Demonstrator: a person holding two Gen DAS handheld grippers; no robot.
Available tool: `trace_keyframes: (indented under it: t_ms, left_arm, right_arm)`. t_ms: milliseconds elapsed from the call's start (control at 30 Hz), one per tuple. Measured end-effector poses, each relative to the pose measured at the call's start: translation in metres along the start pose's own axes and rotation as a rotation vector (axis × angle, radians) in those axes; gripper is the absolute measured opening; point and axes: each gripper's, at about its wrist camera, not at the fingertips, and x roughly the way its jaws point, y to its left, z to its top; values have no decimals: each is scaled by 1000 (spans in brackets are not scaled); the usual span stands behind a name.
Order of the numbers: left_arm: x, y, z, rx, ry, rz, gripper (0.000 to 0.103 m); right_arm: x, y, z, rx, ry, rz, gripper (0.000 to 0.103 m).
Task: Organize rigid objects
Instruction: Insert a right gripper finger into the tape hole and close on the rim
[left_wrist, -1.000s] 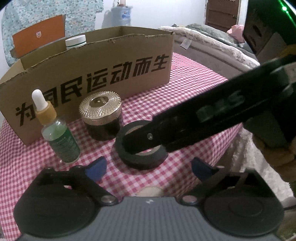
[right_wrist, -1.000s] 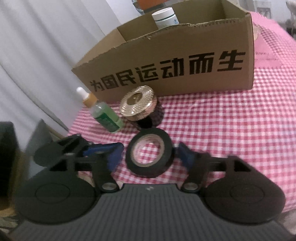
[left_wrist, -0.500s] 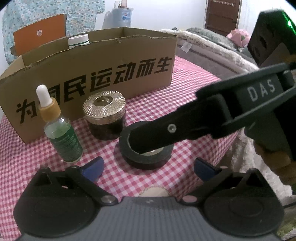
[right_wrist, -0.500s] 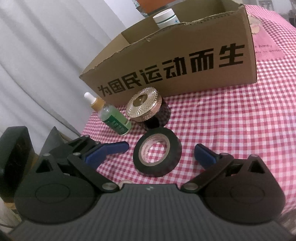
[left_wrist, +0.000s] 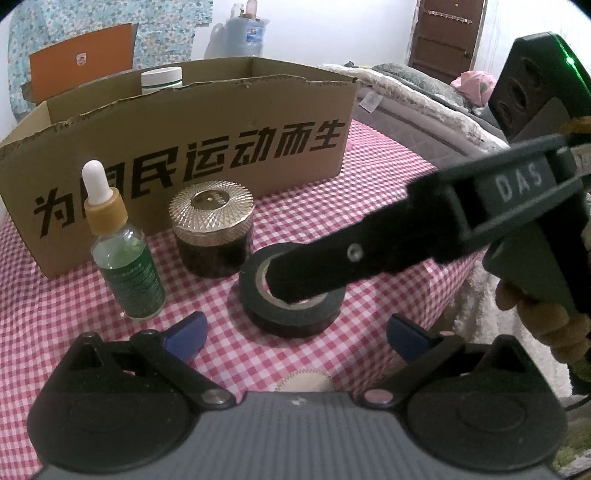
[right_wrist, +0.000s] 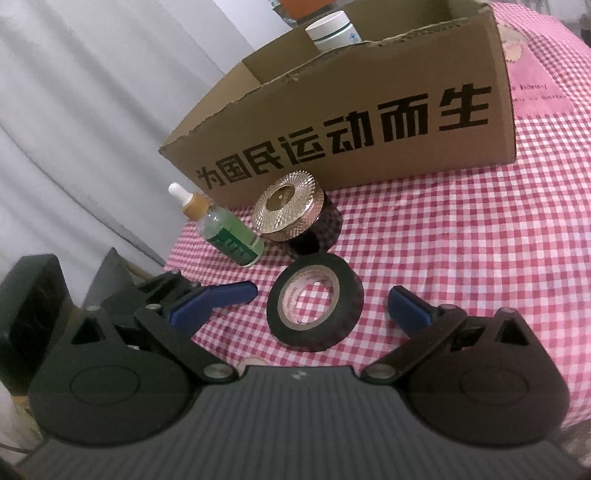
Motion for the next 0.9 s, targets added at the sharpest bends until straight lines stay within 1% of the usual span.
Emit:
trace_keyframes:
  t_ms: [133, 400, 733, 900]
  left_arm:
    - [0, 1, 0, -2, 0, -5, 103]
    - [1, 0, 1, 1, 7, -5, 103]
    - [1, 0, 3, 3, 15, -9, 103]
    - [1, 1, 3, -6, 11, -13, 103]
  right_arm:
    - [2, 3, -1, -18, 2, -15, 102]
    - [0, -2, 0, 16, 3, 17, 102]
    - [0, -2, -1, 14, 4, 18, 102]
    - [-1, -3, -1, 43, -10, 30, 102]
